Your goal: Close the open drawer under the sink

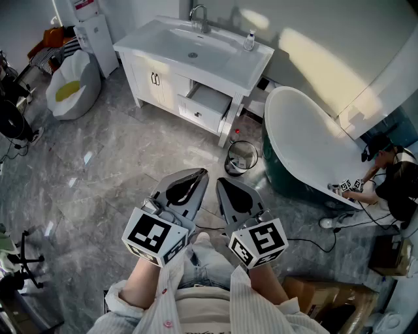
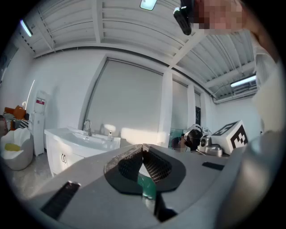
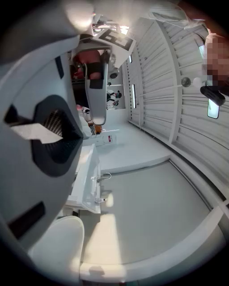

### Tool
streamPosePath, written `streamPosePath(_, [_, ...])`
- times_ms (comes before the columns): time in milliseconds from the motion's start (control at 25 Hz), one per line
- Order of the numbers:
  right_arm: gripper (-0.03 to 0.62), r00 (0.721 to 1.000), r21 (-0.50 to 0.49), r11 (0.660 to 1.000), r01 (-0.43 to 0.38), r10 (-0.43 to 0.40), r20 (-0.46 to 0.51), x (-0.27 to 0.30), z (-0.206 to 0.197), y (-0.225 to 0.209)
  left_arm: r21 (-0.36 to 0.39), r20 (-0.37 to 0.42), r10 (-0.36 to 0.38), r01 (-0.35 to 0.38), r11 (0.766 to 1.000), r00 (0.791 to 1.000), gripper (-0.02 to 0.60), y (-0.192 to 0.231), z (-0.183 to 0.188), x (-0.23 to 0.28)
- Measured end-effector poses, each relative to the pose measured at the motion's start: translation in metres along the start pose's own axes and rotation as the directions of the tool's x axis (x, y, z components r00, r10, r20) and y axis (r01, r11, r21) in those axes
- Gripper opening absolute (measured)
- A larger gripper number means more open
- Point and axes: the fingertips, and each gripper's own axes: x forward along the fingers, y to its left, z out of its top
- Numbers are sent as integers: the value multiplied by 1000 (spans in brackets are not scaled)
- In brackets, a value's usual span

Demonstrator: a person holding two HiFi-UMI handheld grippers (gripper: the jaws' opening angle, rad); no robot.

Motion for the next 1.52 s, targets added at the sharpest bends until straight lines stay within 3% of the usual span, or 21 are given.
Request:
streamPosePath(920, [9, 998, 60, 997, -54, 55, -20, 2, -13, -28, -6, 2, 127, -127, 992, 992, 17, 20, -6, 12])
streamPosePath(1200, [9, 997, 67, 995, -71, 73, -31, 44, -12, -40, -6, 10, 142, -142, 990, 990, 17, 59, -2, 28])
streamPosePath(1520, [9, 998, 72, 997, -40, 43, -48, 127, -2, -58, -3, 15, 106, -106, 994, 994, 17, 136, 14, 65])
